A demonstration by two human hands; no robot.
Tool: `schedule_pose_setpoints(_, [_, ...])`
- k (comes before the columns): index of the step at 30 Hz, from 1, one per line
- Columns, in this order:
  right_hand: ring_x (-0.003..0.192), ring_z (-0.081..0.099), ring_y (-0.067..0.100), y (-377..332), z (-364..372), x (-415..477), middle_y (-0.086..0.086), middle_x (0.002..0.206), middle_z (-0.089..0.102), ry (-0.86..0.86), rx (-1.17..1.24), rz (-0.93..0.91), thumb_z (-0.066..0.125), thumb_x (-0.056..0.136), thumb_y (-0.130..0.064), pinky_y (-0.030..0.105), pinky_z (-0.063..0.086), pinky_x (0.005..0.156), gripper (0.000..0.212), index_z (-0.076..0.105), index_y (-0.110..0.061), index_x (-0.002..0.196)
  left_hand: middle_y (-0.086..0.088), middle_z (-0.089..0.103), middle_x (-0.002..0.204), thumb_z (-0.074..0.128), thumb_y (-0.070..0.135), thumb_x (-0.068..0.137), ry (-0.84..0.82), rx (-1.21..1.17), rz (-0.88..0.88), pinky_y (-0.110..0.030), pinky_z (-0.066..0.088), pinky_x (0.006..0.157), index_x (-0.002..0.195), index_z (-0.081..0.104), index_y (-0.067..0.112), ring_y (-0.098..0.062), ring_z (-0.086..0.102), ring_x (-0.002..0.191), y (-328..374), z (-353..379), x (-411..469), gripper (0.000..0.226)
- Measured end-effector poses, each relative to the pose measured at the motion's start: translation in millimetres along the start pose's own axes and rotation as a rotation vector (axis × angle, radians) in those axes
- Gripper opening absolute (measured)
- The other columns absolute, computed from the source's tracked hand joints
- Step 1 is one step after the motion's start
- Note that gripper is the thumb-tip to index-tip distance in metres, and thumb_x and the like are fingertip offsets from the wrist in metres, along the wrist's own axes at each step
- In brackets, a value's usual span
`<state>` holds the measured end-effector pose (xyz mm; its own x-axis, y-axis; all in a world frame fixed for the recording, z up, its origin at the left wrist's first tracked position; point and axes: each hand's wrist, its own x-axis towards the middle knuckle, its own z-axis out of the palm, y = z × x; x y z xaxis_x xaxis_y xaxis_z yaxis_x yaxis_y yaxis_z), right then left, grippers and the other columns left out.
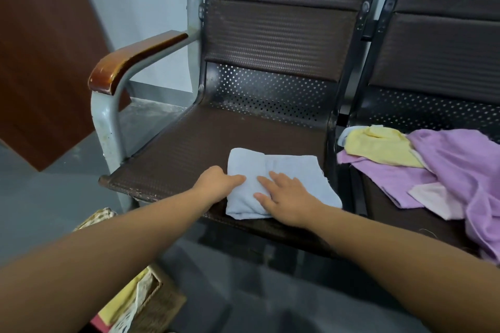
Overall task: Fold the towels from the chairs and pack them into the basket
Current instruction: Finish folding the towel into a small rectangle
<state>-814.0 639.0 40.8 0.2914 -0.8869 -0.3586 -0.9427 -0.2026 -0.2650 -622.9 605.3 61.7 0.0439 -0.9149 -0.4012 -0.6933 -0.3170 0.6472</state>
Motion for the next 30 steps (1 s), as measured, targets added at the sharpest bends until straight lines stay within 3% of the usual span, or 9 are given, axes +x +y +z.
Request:
schedule_pose_setpoints(8, [0.154, -0.001, 0.026, -25, 11, -12, 0.007, 0.168, 0.001, 0.028, 0.143, 0.008, 0.021, 0.105, -0.051, 0.046, -0.001, 0.124, 0.060, 0.012, -0.027, 0.160, -0.005, 0.062, 0.073, 0.066, 0.017, 0.084, -0.011, -0.116, 0.002, -0.020, 0.041, 0.044, 0.086, 0.065, 0.003, -0.015, 0.057, 0.061, 12, -11, -10, 0.014])
schedule_pose_setpoints(11, [0.148, 0.024, 0.031, -42, 9, -26, 0.015, 0.160, 0.028, 0.053, 0.240, -0.036, 0.029, 0.105, -0.043, 0.047, 0.017, 0.121, 0.054, 0.033, -0.018, 0.153, -0.007, 0.054, 0.072, 0.067, 0.018, 0.079, 0.019, -0.019, 0.099, -0.026, 0.039, 0.053, 0.077, 0.057, 0.010, -0.017, 0.050, 0.061, 20, -14, -19, 0.013])
schedule_pose_setpoints(14, [0.112, 0.059, 0.028, -38, -16, -33, 0.011, 0.117, 0.066, 0.102, 0.488, -0.025, 0.043, 0.100, -0.030, 0.043, 0.046, 0.099, 0.035, 0.063, -0.009, 0.119, -0.007, 0.057, 0.071, 0.067, 0.019, 0.080, 0.011, -0.046, 0.152, -0.028, 0.040, 0.056, 0.077, 0.061, 0.007, -0.017, 0.052, 0.063, 34, -14, -30, 0.014])
schedule_pose_setpoints(17, [0.107, 0.067, 0.025, -16, -46, -40, 0.009, 0.109, 0.073, 0.179, 0.936, 0.144, 0.049, 0.101, -0.027, 0.044, 0.053, 0.098, 0.029, 0.070, -0.009, 0.110, -0.005, 0.064, 0.074, 0.066, 0.021, 0.083, -0.006, -0.075, 0.239, -0.028, 0.043, 0.057, 0.079, 0.064, 0.008, -0.014, 0.058, 0.067, 57, -7, -43, 0.013])
schedule_pose_setpoints(19, [0.103, 0.071, 0.030, 2, -63, -45, 0.015, 0.106, 0.074, 0.200, 1.282, 0.257, 0.047, 0.103, -0.038, 0.046, 0.057, 0.093, 0.038, 0.065, -0.005, 0.113, -0.009, 0.068, 0.084, 0.068, 0.024, 0.083, -0.016, -0.073, 0.288, -0.033, 0.048, 0.066, 0.088, 0.066, 0.007, -0.017, 0.063, 0.076, 73, 4, -49, 0.017])
schedule_pose_setpoints(22, [0.096, 0.072, 0.032, 32, -70, -46, 0.019, 0.108, 0.073, 0.188, 1.484, 0.353, 0.047, 0.099, -0.056, 0.045, 0.060, 0.082, 0.057, 0.062, -0.004, 0.115, -0.004, 0.070, 0.095, 0.071, 0.026, 0.086, -0.147, -0.173, 0.323, -0.032, 0.053, 0.075, 0.103, 0.064, 0.010, -0.014, 0.066, 0.085, 90, 23, -52, 0.024])
schedule_pose_setpoints(25, [0.084, 0.071, 0.025, 45, -55, -46, 0.015, 0.095, 0.073, 0.196, 1.403, 0.421, 0.066, 0.092, -0.042, 0.036, 0.058, 0.076, 0.045, 0.068, -0.001, 0.108, -0.004, 0.070, 0.101, 0.068, 0.020, 0.089, -0.238, -0.336, 0.274, -0.032, 0.058, 0.077, 0.113, 0.063, 0.014, -0.014, 0.070, 0.087, 96, 37, -48, 0.026])
schedule_pose_setpoints(27, [0.058, 0.060, 0.013, 52, -46, -48, 0.010, 0.073, 0.062, 0.285, 1.084, 0.419, 0.072, 0.088, -0.020, 0.023, 0.046, 0.051, 0.022, 0.066, 0.001, 0.086, -0.002, 0.068, 0.101, 0.062, 0.020, 0.090, -0.159, -0.212, 0.275, -0.036, 0.057, 0.079, 0.105, 0.062, 0.018, -0.015, 0.068, 0.089, 91, 41, -41, 0.015])
schedule_pose_setpoints(30, [0.072, 0.058, 0.018, 62, -50, -48, 0.005, 0.084, 0.062, 0.426, 0.532, 0.333, 0.067, 0.085, -0.018, 0.028, 0.039, 0.053, 0.019, 0.061, -0.002, 0.092, -0.001, 0.062, 0.085, 0.059, 0.021, 0.088, -0.062, -0.030, 0.212, -0.035, 0.047, 0.063, 0.092, 0.057, 0.013, -0.020, 0.061, 0.079, 77, 45, -29, 0.010])
